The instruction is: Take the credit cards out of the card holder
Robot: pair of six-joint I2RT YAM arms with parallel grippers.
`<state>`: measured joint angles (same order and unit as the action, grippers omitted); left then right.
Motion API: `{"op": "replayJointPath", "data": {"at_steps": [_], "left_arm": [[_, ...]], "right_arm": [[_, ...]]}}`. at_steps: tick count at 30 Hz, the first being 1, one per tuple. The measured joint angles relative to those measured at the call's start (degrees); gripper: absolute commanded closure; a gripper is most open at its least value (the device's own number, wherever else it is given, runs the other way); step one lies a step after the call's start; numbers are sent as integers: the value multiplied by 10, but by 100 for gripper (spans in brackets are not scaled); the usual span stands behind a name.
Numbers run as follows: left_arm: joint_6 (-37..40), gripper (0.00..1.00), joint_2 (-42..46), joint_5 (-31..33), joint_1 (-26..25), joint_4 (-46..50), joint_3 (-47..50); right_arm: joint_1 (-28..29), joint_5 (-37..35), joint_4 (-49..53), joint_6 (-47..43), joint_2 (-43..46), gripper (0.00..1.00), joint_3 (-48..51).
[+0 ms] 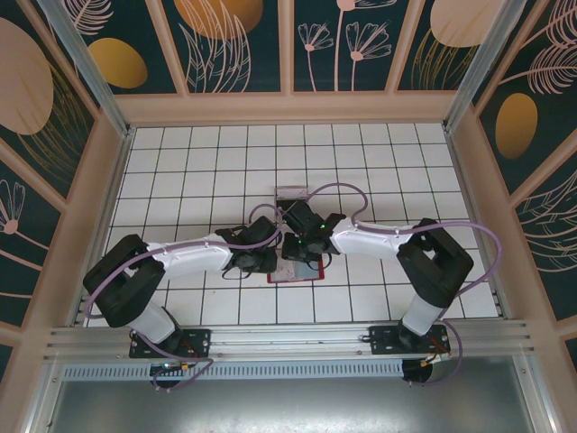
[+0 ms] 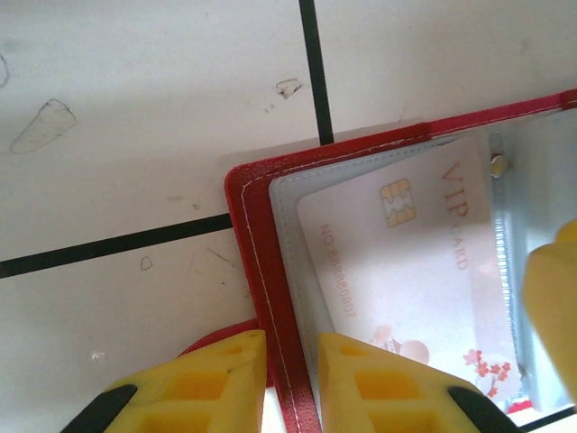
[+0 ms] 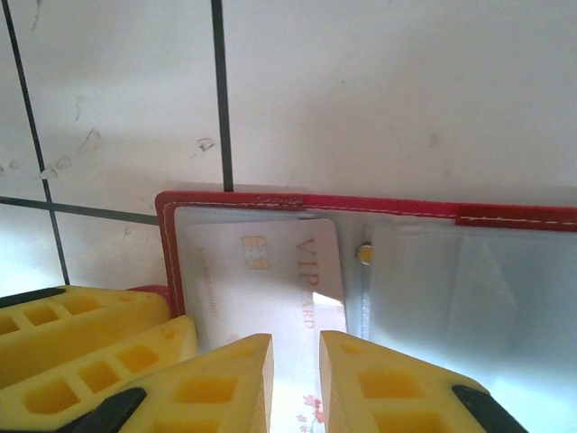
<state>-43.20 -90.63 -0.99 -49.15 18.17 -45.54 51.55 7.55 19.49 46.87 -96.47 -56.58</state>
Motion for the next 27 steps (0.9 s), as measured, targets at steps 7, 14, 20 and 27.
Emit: {"op": "replayJointPath", "data": {"at_steps": [7,14,20,27], "left_arm": [[0,76,-7,0,0,-2,-3],[0,76,-9,0,0,-1,-5],[0,77,-14,0,0,0,-9],[0,77,-14,0,0,0,-10]], "right_arm": [[-19,24,-26,-7,5,79,37],[-27,51,-62,-20,5,81,56],[-29,64,-82,-21,5,82,68],[-31,73,-97,-27,5,81,76]]}}
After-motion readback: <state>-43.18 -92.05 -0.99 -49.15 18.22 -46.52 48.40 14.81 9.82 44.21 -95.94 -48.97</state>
